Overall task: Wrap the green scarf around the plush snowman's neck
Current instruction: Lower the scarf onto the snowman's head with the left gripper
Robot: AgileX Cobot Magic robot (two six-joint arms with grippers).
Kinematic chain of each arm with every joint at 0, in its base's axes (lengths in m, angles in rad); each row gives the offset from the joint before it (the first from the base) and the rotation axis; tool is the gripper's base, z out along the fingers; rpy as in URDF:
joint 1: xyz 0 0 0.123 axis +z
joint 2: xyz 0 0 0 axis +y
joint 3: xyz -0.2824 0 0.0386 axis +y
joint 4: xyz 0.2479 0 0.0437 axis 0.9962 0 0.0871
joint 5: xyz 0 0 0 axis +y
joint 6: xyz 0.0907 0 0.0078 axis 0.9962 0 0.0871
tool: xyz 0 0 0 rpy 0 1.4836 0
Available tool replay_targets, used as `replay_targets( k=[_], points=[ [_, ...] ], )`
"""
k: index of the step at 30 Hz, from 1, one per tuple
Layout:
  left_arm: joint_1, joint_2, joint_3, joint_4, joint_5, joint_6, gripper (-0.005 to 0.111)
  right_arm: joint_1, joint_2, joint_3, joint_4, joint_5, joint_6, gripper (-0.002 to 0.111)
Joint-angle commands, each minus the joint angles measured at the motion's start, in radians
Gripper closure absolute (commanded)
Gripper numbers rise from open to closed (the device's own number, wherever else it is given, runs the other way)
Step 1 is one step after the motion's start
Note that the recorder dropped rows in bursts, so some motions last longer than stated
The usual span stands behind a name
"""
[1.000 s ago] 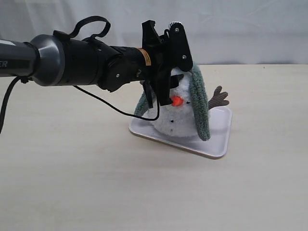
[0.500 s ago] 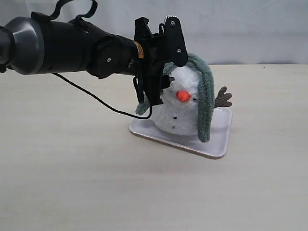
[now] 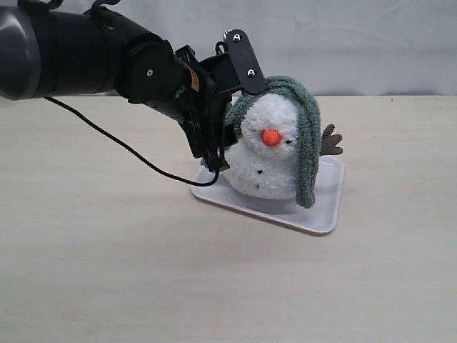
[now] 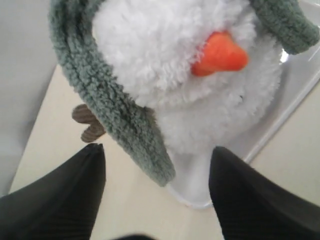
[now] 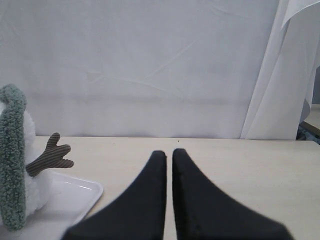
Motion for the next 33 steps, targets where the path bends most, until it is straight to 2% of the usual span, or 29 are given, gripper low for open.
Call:
replay_targets(
  k=[1, 5, 11, 15, 18, 23, 33],
  points=[
    [-0.004, -0.013, 0.004, 0.0, 0.065, -0.086, 0.048, 0.0, -0.004, 0.002, -0.002, -0.007, -0.004, 0.104],
    [-0.004, -0.013, 0.004, 0.021, 0.114, -0.147, 0.048, 0.0, -0.004, 0.002, -0.002, -0.007, -0.006, 0.104],
    [-0.004, -0.013, 0.004, 0.222, 0.183, -0.378, 0.048, 0.0, -0.004, 0.002, -0.002, -0.007, -0.006, 0.104],
    [0.008, -0.013, 0.006, 0.169, 0.087, -0.488, 0.048, 0.0, -0.004, 0.002, -0.002, -0.007, -0.006, 0.104],
    [0.015, 0.0, 0.008, 0.065, -0.028, -0.492, 0.048, 0.0, -0.004, 0.002, -0.002, -0.007, -0.006, 0.104],
    [0.015, 0.045, 0.024, 0.045, -0.17, -0.49, 0.048, 0.0, -0.004, 0.002, -0.002, -0.007, -0.006, 0.104],
    [0.016, 0.162, 0.024, 0.264, -0.193, -0.49, 0.048, 0.0, -0.004, 0.002, -0.002, -0.007, -0.006, 0.104]
  ],
)
